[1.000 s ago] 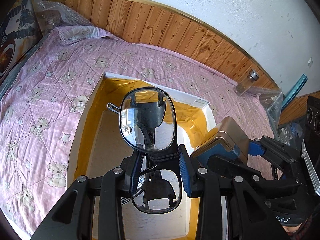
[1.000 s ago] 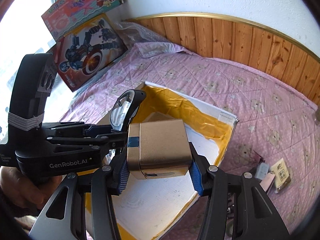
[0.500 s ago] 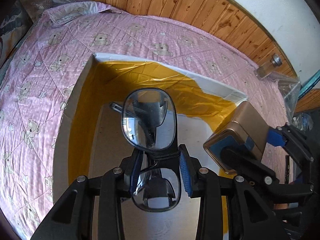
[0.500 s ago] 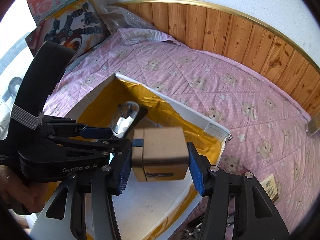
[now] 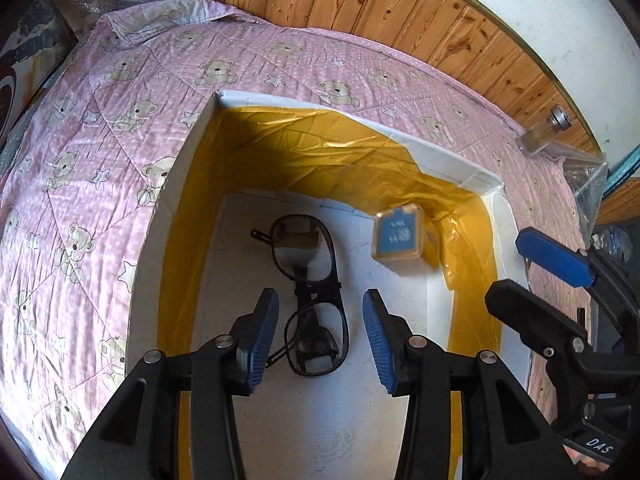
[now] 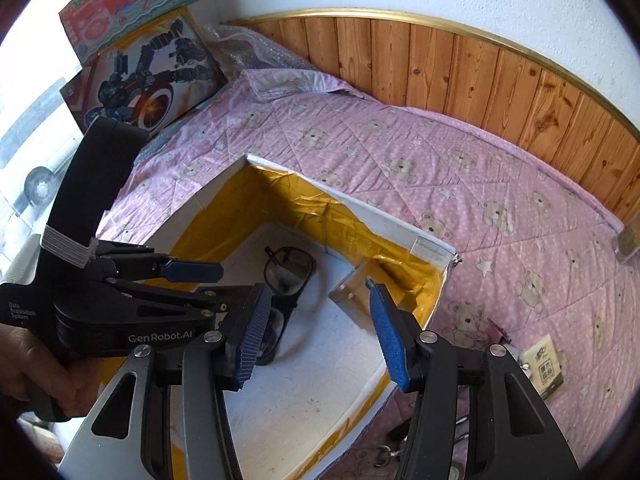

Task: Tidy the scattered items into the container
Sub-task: 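Open both tools to drop the speaker and sunglasses into the box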

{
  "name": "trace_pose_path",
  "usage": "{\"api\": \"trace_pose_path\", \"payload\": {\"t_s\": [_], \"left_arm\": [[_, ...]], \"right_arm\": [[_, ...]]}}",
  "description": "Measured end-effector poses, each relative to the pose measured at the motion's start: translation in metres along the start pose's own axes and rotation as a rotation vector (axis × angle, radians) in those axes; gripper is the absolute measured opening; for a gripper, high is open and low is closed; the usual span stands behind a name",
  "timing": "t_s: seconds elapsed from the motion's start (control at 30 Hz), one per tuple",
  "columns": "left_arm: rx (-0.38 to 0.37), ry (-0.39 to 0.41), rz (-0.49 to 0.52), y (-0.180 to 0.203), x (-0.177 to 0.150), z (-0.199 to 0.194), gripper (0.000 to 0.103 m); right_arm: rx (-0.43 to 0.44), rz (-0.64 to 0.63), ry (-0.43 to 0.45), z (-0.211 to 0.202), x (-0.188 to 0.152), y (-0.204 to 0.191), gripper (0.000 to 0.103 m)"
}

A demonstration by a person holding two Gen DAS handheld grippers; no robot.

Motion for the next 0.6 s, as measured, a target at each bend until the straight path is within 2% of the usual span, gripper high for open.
{"api": "trace_pose_path", "payload": {"t_s": [0.3,0.6], "left_arm": [[0.026,0.012,0.067,0.016,-0.029,-0.017,0.046],[0.038,0.030,0.081,0.017,-0.047,-0.039,0.047]], "right_arm": [[0.007,0.007,-0.034,-0.009,-0.017,-0.012,0.056],[0.009,0.006,-0.044,-0.022,-0.029,-0.026,0.056]]}}
Point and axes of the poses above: each gripper's, at about its wrist camera, not at the fingertips, and z roughly the way its jaws point, y to its right, x to its top, the point moved 1 cm from there along z, roughly the way its jaws point, and after that the axes turned 10 degrees about x, right-handed, at the moved point
